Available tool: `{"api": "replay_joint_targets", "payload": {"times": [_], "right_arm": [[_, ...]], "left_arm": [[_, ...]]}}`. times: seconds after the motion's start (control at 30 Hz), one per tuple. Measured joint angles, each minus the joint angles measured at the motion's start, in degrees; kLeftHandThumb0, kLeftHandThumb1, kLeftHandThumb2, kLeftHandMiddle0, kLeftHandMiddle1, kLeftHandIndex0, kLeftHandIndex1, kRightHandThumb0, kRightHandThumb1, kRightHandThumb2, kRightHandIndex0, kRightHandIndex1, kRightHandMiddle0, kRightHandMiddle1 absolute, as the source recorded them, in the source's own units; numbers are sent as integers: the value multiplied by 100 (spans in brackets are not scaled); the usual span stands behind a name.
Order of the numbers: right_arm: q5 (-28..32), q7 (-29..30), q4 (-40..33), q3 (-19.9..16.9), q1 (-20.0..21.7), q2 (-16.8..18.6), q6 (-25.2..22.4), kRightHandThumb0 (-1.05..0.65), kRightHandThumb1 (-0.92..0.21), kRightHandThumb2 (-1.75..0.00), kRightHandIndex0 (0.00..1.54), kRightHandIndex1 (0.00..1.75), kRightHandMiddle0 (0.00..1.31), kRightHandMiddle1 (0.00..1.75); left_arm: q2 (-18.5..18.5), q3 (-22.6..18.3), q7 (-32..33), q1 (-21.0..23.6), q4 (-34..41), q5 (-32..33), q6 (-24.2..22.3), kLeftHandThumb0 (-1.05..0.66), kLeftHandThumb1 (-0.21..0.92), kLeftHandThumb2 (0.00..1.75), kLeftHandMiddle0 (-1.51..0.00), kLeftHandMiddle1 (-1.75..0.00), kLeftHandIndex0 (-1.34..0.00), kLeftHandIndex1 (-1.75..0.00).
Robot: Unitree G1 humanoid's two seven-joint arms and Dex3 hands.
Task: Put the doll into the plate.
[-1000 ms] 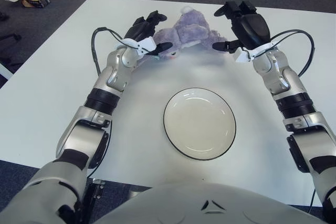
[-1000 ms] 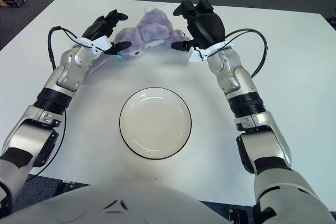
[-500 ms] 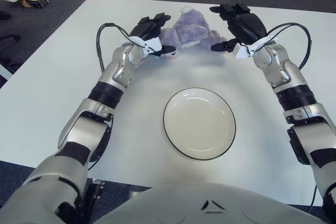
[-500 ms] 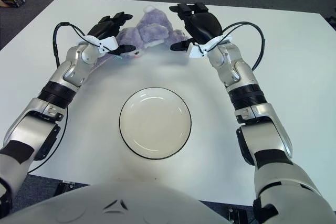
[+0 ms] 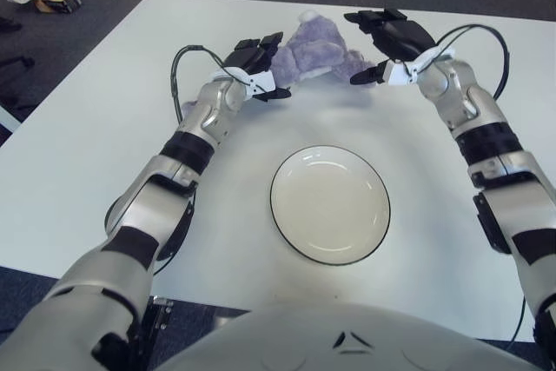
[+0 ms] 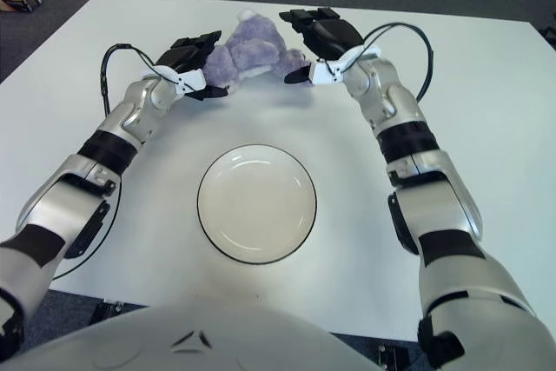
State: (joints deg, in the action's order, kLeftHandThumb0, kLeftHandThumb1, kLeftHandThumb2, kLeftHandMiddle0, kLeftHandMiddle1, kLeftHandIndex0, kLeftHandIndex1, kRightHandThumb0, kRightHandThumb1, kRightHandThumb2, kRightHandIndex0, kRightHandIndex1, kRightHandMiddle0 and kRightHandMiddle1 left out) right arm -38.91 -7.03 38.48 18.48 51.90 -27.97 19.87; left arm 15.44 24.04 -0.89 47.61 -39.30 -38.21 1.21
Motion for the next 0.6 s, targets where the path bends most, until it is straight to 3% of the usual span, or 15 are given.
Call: {"api": "replay_joint_targets", "payload": {"times": [0.3,0.6], "right_arm": [[1,4,810,173,472,59,207,-105,-83,-30,0,0,0,0],[-11,123,1394,301,672,177,189,-105,-83,-30,0,0,0,0]], "left_arm": [[-163,187,976,151,-634,-295,181,-105,74,42,0,0,0,0],[-390,317,1776,232,-1260,-414,246,-105,76,34,0,0,0,0]]}}
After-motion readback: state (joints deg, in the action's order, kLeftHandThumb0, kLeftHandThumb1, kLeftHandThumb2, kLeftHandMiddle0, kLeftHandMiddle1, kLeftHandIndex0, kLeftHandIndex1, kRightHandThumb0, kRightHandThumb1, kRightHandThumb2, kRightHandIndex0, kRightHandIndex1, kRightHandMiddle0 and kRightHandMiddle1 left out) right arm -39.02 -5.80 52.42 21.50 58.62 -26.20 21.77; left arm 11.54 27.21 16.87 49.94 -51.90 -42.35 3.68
